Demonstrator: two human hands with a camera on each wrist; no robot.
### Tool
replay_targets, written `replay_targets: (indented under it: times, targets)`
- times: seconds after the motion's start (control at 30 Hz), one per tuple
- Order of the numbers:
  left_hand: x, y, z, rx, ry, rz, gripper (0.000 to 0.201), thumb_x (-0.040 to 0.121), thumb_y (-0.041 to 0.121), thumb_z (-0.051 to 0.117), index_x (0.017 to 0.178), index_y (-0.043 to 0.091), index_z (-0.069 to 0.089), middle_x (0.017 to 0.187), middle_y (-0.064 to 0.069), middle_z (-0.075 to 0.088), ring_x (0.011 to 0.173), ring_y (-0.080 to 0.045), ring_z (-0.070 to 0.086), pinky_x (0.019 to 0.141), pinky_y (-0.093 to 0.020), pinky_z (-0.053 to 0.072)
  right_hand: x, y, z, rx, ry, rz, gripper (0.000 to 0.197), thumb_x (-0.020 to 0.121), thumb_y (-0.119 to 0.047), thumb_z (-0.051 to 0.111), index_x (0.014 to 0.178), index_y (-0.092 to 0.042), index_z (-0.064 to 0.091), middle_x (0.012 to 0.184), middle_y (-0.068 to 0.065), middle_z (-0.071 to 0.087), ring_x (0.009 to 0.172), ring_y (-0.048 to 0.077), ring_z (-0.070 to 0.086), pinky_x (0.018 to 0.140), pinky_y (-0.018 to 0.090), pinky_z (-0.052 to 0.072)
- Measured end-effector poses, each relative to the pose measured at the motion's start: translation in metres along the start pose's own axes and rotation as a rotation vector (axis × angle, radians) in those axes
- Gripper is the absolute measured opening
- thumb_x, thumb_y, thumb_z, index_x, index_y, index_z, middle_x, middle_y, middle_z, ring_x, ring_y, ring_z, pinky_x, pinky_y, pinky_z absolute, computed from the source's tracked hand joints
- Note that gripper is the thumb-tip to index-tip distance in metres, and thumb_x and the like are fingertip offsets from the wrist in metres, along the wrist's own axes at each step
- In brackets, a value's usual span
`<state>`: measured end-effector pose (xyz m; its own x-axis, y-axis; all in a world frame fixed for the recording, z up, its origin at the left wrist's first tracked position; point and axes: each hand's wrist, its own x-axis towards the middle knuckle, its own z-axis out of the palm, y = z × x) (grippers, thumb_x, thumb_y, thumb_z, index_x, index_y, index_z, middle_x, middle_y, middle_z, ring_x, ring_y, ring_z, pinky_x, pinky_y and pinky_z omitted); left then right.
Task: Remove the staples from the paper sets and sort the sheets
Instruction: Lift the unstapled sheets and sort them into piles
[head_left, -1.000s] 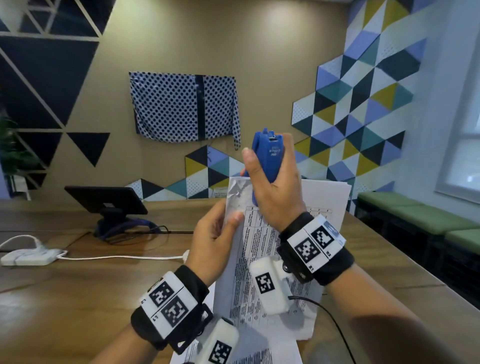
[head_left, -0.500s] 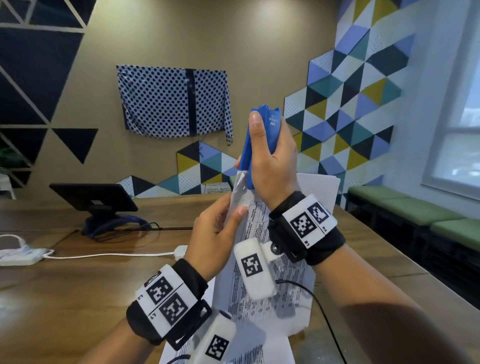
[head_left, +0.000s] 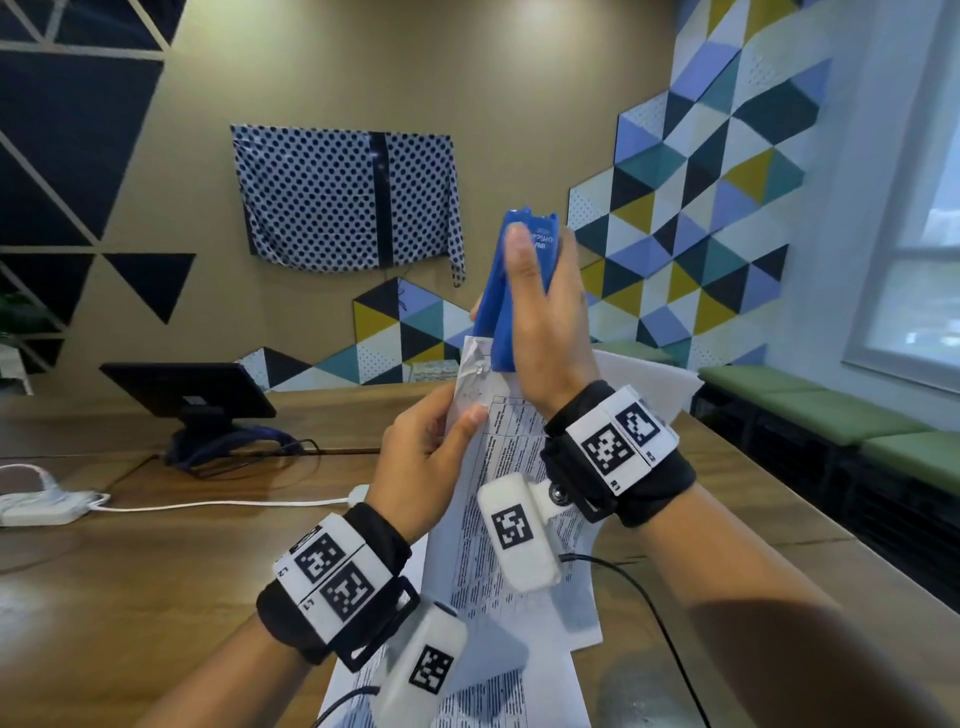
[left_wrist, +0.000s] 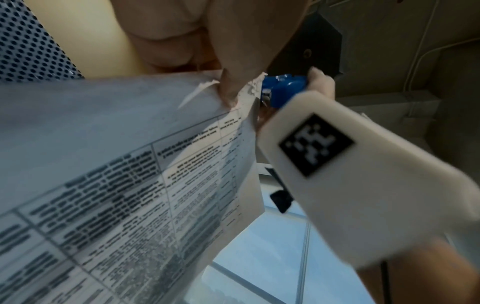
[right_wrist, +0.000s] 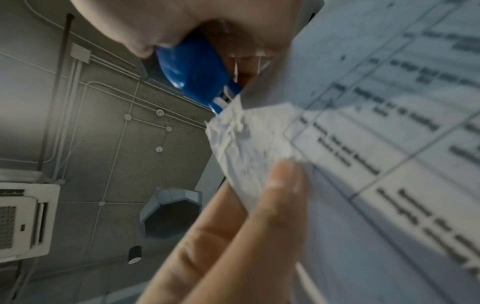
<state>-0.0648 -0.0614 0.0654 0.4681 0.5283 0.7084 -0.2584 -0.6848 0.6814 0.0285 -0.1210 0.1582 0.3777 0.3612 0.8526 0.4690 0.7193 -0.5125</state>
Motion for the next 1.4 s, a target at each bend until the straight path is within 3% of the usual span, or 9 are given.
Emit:
replay_targets:
  times: [0.2,0.37,0.53,0.7,0.9,1.0,1.17,1.3,1.4]
  targets:
    - [0.005,-0.006,-0.010,-0.028,0.025,-0.038,0.020,0.091,0.016,0.050,0.101,0.032,0.056,0.100,0.008,0.067,0.092,-0.005,0.066,0.076,-0.022,0.055,0.002,0.007,-0.037,-0.009,0.165,0.061,0.017,0.098,-0.031,0.028,0.100,-0.017,0.037,0.076,-0.006,0.047,0.058,-0.002,0.057,0.061,0.019,0.050]
    - [0.007,-0.013,-0.017,-0.001,0.068,-0.031,0.019,0.093,0.010,0.048,0.108,0.020,0.055,0.097,0.011,0.063,0.080,0.012,0.061,0.068,-0.007,0.047,-0.015,0.049,-0.103,-0.569,0.195,-0.034,0.021,0.095,-0.034,0.039,0.102,-0.014,0.038,0.077,-0.006,0.046,0.064,0.008,0.049,0.055,0.006,0.034]
    - [0.006,-0.018,-0.016,0.039,0.084,-0.035,0.020,0.094,0.012,0.049,0.112,0.017,0.056,0.100,0.007,0.065,0.081,0.011,0.060,0.071,-0.009,0.045,-0.083,0.113,-0.166,-1.011,-0.128,0.344,0.040,0.089,-0.044,0.052,0.101,-0.006,0.048,0.096,0.011,0.058,0.086,0.028,0.055,0.067,0.027,0.031]
    - [0.004,-0.013,-0.014,0.022,0.075,-0.063,0.022,0.094,0.013,0.048,0.114,0.019,0.054,0.105,0.006,0.064,0.092,0.004,0.062,0.081,-0.014,0.048,-0.137,0.145,-0.184,-1.266,-0.646,0.834,0.053,0.082,-0.049,0.060,0.119,-0.013,0.049,0.119,0.010,0.060,0.102,0.027,0.059,0.078,0.031,0.044]
    - [0.001,-0.006,-0.014,-0.003,0.071,-0.083,0.024,0.095,0.011,0.047,0.116,0.020,0.053,0.111,0.000,0.064,0.101,-0.008,0.062,0.088,-0.024,0.051,-0.150,0.156,-0.185,-1.303,-0.874,0.992,0.060,0.073,-0.050,0.069,0.115,-0.012,0.051,0.117,0.009,0.060,0.102,0.027,0.058,0.076,0.030,0.043]
    - [0.001,-0.006,-0.016,-0.003,0.076,-0.097,0.019,0.095,0.013,0.047,0.112,0.019,0.055,0.110,-0.011,0.065,0.102,-0.027,0.064,0.090,-0.043,0.051,-0.147,0.155,-0.181,-1.375,-0.900,0.938,0.044,0.081,-0.047,0.062,0.105,-0.011,0.053,0.110,0.010,0.062,0.095,0.026,0.059,0.076,0.033,0.048]
    - [0.004,-0.012,-0.021,-0.004,0.104,-0.102,0.022,0.095,0.012,0.047,0.116,0.014,0.055,0.114,-0.008,0.064,0.105,-0.021,0.062,0.089,-0.035,0.051,-0.127,0.132,-0.166,-0.639,-0.614,0.854,0.031,0.089,0.001,0.045,0.118,-0.010,0.049,0.115,-0.004,0.054,0.113,0.020,0.051,0.086,0.012,0.041]
    - [0.016,-0.024,-0.030,0.047,0.109,-0.173,0.019,0.095,0.017,0.049,0.112,0.019,0.058,0.112,-0.013,0.065,0.097,-0.020,0.061,0.087,-0.043,0.050,-0.121,0.104,-0.151,-0.303,-0.585,0.942,0.025,0.086,-0.006,0.059,0.108,-0.017,0.060,0.114,0.008,0.067,0.102,0.022,0.065,0.094,0.040,0.050]
    - [0.030,-0.035,-0.042,0.081,0.134,-0.288,0.020,0.095,0.011,0.049,0.111,0.007,0.060,0.106,-0.008,0.065,0.089,-0.017,0.062,0.079,-0.029,0.050,-0.122,0.089,-0.140,-0.334,-0.524,0.873,0.029,0.080,-0.004,0.066,0.105,-0.014,0.054,0.102,0.010,0.070,0.086,0.017,0.070,0.081,0.039,0.057]
